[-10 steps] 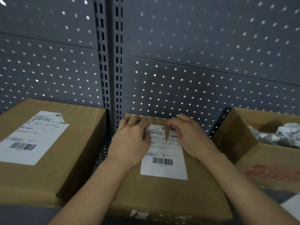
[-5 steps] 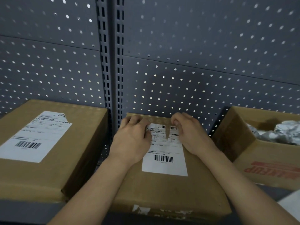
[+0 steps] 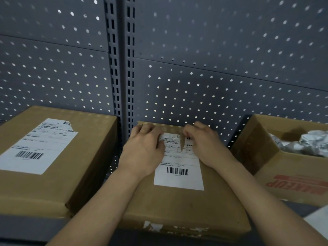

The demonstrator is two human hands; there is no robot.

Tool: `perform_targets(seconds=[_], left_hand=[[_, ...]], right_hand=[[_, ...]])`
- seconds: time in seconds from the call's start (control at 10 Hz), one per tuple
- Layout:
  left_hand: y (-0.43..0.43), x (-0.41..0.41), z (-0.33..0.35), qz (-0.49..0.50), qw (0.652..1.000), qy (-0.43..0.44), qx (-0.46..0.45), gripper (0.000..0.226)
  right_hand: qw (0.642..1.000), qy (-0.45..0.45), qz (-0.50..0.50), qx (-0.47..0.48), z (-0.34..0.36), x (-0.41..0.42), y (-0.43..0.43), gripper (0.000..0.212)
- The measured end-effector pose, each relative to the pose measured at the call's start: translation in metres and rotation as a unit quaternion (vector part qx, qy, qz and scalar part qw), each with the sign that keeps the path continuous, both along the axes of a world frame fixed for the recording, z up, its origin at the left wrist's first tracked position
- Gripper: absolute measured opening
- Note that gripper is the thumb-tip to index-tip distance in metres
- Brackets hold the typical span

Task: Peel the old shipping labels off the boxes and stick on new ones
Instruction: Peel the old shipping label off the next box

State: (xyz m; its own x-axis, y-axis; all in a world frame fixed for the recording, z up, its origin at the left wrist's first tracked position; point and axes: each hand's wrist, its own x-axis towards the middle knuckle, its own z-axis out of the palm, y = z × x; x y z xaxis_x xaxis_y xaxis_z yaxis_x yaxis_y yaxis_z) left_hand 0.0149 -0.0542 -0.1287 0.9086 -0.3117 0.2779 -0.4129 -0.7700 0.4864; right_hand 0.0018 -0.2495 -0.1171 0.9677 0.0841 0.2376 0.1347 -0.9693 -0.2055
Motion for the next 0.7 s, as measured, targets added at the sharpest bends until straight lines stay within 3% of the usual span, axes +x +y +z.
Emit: perform_targets(seconds=[0.2, 0.4, 0.7], left_hand=[[0.0004, 0.0005, 0.0, -0.001, 1.0, 0.004, -0.003, 0.037], [0.0006, 0.0005, 0.0002, -0.002, 1.0, 0.005, -0.003, 0.037], [0.0008, 0.0013, -0.0004, -0.002, 1.0, 0.014, -0.002, 0.035]], right_hand=[[0.995, -0.048, -0.009, 0.082, -0.0043, -0.0008, -0.0038, 0.009], [0.991, -0.061, 0.018, 0.117, -0.0033, 0.0002, -0.0057, 0.008], [0.996, -0.075, -0.016, -0.038, -0.0025, 0.0046, 0.0028, 0.015]])
